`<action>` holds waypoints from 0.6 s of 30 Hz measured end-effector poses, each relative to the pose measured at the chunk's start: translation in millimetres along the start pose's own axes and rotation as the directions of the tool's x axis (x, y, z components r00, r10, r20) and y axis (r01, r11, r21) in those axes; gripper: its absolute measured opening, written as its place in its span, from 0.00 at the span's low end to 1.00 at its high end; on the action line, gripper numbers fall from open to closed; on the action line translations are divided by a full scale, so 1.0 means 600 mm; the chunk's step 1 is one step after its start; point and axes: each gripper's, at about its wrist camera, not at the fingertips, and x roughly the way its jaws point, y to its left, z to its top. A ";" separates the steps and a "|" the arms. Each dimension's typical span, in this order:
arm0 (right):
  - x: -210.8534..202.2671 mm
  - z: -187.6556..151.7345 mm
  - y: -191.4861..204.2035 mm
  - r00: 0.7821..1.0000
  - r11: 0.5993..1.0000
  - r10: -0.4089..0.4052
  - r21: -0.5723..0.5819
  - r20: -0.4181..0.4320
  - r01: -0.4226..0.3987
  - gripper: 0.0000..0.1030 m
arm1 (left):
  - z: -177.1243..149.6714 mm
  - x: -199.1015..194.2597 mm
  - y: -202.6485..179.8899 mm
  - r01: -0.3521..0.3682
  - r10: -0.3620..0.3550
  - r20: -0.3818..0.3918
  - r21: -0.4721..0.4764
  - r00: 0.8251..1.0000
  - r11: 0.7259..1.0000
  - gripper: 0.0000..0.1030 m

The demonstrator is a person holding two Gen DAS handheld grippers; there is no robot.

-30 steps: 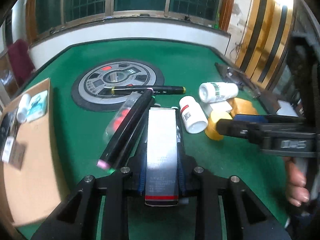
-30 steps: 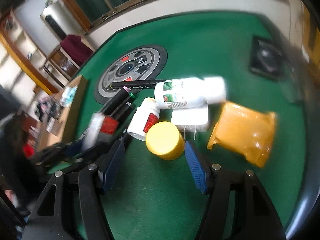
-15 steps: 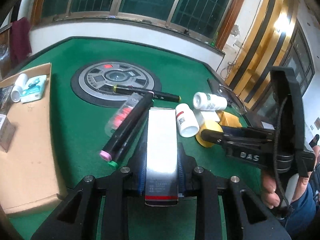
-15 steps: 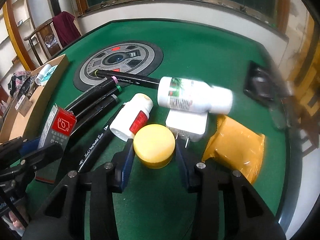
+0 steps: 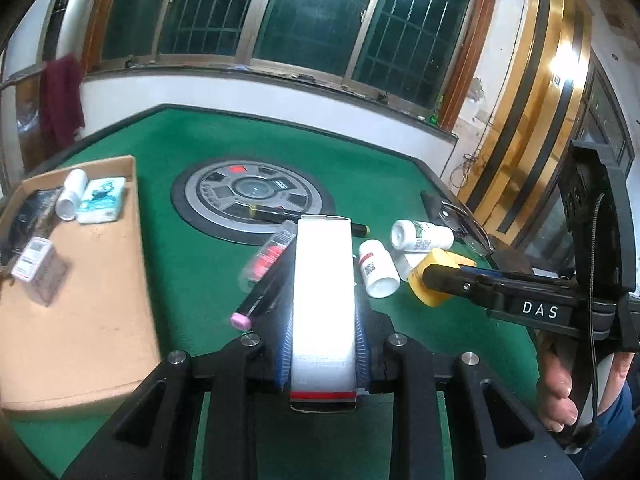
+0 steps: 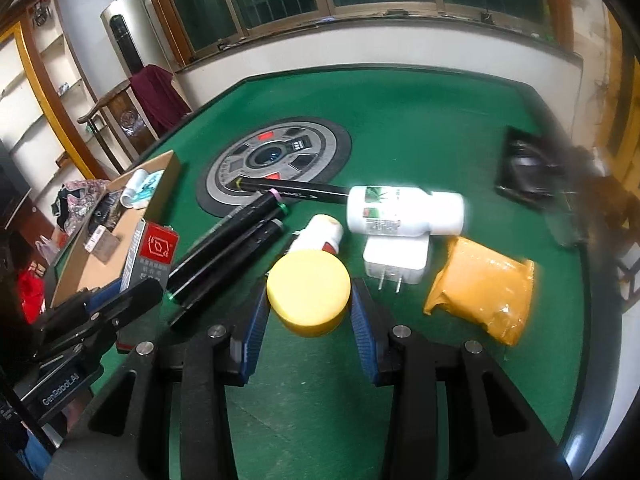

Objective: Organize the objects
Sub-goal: 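Carry the red-white box to the tray while the right gripper grasps the yellow round tin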

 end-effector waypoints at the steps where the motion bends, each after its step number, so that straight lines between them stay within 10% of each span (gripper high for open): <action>1: -0.002 -0.001 0.001 1.000 1.000 0.008 0.001 0.004 -0.008 0.36 | 0.001 -0.007 0.002 -0.001 0.001 0.005 -0.002 1.000 1.000 0.22; 18: 0.006 0.018 0.227 0.977 0.968 0.212 -0.134 -0.017 -0.213 0.36 | -0.004 -0.172 0.156 -0.182 0.204 0.169 -0.140 0.964 0.973 0.22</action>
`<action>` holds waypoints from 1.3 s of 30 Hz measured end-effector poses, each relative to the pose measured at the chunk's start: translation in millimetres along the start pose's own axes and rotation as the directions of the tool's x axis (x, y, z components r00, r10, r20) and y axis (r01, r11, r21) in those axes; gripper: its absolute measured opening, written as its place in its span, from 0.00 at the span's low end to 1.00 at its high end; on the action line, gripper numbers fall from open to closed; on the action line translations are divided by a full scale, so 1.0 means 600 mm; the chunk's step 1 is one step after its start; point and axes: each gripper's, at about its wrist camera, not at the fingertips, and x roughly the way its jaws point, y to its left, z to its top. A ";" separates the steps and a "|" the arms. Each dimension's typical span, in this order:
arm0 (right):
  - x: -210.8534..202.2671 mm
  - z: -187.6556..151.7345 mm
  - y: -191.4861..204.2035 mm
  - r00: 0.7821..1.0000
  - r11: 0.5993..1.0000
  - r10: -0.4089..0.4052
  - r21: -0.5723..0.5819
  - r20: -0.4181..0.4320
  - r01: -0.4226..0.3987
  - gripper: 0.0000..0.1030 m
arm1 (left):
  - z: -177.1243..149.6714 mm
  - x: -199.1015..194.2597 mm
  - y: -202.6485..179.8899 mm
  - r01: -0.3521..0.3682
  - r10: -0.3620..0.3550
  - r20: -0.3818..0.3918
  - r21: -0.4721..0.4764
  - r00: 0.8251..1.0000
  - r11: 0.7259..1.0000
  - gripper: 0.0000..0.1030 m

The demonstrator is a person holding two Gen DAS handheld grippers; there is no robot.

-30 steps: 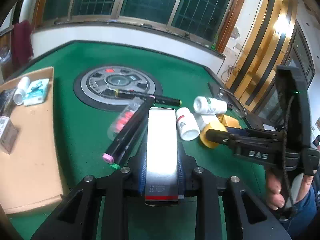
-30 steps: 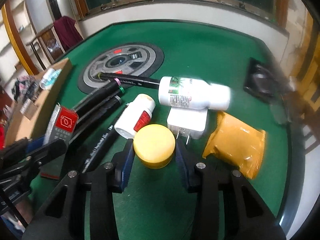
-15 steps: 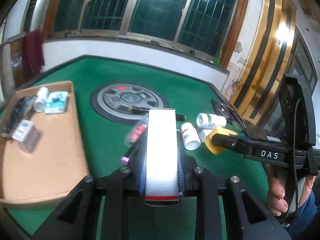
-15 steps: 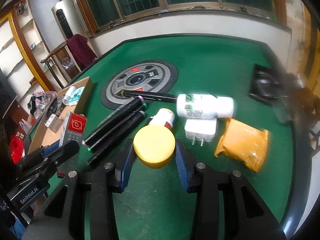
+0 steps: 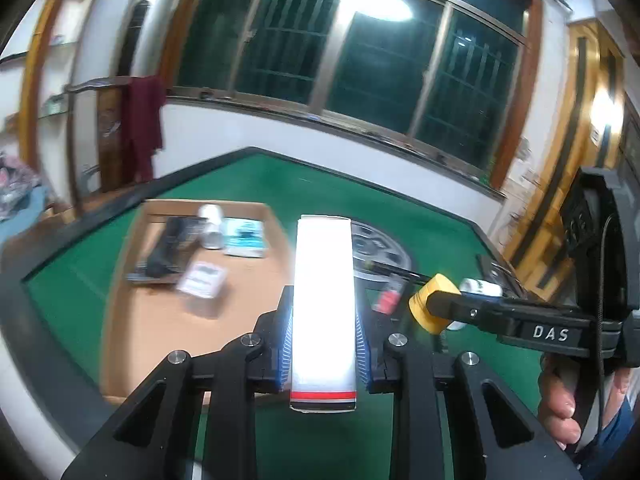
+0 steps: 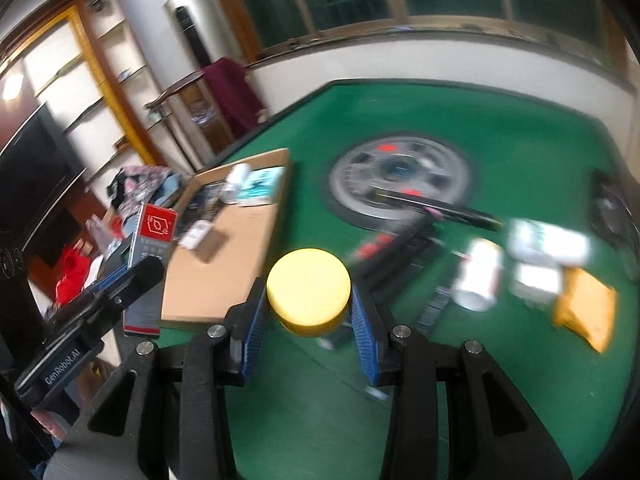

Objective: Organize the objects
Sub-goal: 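Carry the red-white box to the tray while the right gripper grasps the yellow round tin, then lower the red-white box into the tray while the right gripper releases the yellow tin there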

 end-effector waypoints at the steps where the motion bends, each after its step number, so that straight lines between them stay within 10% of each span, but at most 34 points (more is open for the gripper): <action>1: 0.006 0.004 0.011 1.000 1.000 0.011 -0.011 -0.003 -0.011 0.36 | 0.000 -0.005 0.013 -0.010 0.010 0.004 -0.014 1.000 1.000 0.22; 11: 0.104 0.026 0.106 0.994 0.995 0.066 -0.068 -0.083 -0.072 0.37 | -0.007 0.005 0.130 -0.097 0.096 -0.012 -0.148 0.995 0.984 0.22; 39: 0.215 -0.022 0.131 0.977 0.989 -0.013 -0.146 -0.212 -0.019 0.37 | -0.055 0.092 0.154 -0.253 0.226 -0.212 -0.105 0.951 0.962 0.22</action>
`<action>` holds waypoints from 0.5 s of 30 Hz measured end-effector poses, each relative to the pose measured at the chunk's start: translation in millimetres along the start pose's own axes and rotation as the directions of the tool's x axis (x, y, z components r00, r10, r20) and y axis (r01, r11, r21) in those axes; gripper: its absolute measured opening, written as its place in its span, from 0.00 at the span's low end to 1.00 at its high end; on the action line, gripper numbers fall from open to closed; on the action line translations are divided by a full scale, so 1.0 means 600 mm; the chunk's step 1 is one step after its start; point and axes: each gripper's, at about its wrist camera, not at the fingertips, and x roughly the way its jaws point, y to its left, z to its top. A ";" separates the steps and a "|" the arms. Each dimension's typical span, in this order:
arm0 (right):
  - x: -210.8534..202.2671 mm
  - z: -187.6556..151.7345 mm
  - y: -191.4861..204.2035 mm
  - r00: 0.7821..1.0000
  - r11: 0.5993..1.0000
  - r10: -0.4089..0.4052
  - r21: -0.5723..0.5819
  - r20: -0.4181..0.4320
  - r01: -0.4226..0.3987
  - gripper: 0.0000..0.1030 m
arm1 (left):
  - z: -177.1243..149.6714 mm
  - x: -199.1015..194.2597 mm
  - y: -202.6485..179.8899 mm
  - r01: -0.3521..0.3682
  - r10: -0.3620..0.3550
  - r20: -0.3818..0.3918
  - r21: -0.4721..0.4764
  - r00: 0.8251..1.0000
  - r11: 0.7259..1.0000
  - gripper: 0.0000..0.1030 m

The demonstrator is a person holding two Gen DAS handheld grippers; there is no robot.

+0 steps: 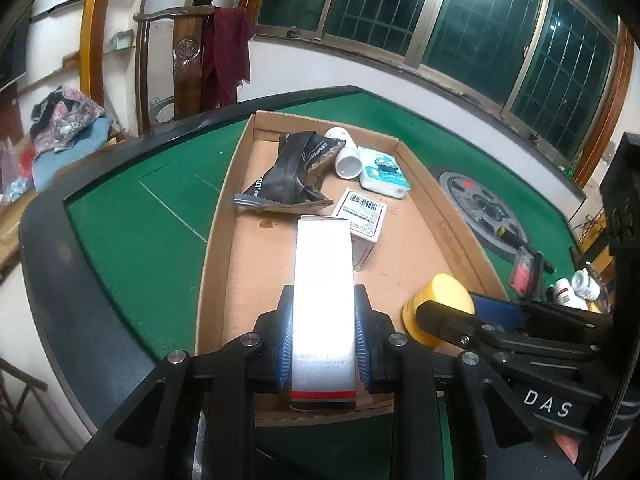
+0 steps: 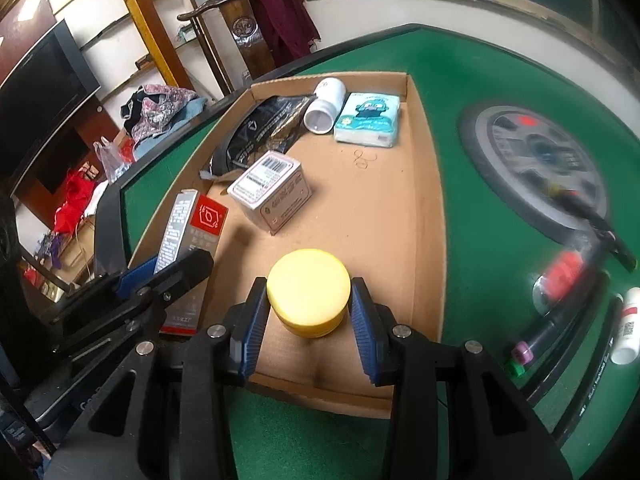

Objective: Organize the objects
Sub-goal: 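Lower the red-white box into the tray while the right gripper releases the yellow tin there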

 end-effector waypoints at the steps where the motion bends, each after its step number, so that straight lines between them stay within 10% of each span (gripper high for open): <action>1: 0.000 -0.002 0.002 1.000 1.000 -0.012 -0.007 0.006 0.012 0.37 | -0.002 0.000 -0.002 -0.010 0.010 -0.001 0.006 1.000 1.000 0.22; 15: -0.022 -0.006 -0.004 0.997 0.999 -0.041 -0.019 0.070 0.043 0.37 | -0.004 -0.017 -0.014 0.015 -0.015 -0.001 -0.002 1.000 1.000 0.33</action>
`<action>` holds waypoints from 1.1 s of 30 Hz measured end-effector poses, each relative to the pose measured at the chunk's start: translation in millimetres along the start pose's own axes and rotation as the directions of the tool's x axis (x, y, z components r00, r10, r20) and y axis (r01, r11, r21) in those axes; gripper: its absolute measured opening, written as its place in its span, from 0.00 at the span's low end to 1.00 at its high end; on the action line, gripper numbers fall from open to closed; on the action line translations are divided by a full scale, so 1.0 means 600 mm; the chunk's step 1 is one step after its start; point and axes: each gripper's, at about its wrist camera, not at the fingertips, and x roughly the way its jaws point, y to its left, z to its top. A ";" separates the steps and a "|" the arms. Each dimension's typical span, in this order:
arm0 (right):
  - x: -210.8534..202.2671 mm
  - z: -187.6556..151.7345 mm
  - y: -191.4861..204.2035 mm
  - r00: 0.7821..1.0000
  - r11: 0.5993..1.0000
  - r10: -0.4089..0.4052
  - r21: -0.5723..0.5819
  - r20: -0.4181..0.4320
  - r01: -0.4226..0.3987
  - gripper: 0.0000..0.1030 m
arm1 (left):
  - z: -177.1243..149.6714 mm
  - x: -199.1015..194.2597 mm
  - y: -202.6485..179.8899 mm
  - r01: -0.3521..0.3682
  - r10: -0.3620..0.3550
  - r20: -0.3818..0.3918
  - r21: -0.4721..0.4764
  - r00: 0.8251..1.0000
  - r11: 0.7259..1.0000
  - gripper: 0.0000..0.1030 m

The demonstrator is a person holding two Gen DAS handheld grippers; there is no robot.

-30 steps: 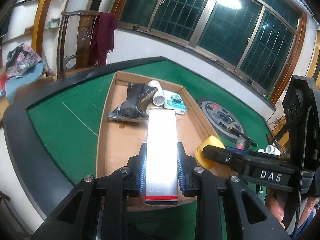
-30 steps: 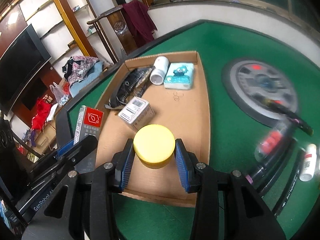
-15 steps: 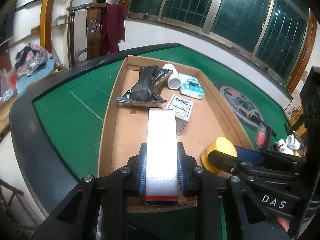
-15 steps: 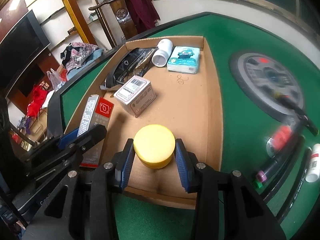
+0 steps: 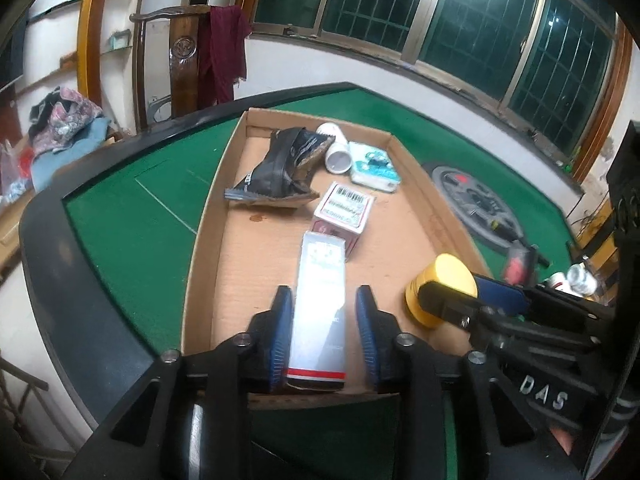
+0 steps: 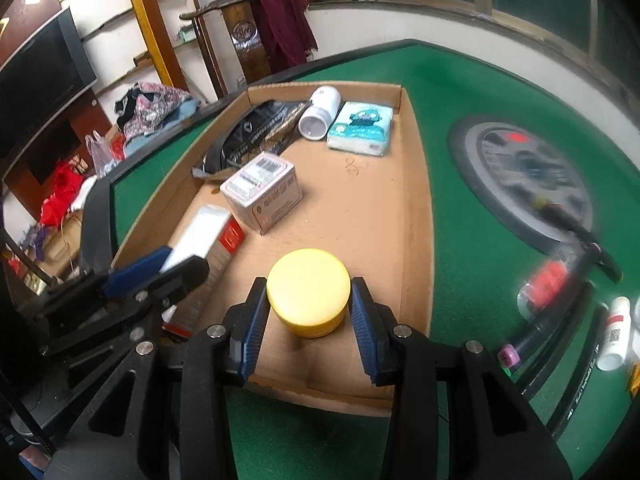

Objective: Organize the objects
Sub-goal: 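Lower the red-white box into the tray while the right gripper releases the yellow tin there, then grasp a black marker with the left gripper while the right gripper grasps the white pill bottle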

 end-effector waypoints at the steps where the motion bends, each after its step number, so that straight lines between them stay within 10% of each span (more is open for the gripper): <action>1: -0.004 0.002 -0.001 1.000 1.000 -0.001 0.005 0.012 0.000 0.37 | 0.002 -0.006 -0.001 -0.004 0.004 0.011 0.002 1.000 1.000 0.40; 6: -0.035 0.008 -0.007 0.996 1.000 -0.008 0.021 0.087 0.006 0.39 | 0.010 -0.043 -0.005 -0.002 0.002 0.077 0.005 0.997 1.000 0.57; 33: -0.136 -0.017 -0.070 0.988 0.989 0.075 0.118 0.133 -0.091 0.42 | -0.009 -0.090 -0.096 0.049 -0.058 0.081 0.115 0.995 0.992 0.58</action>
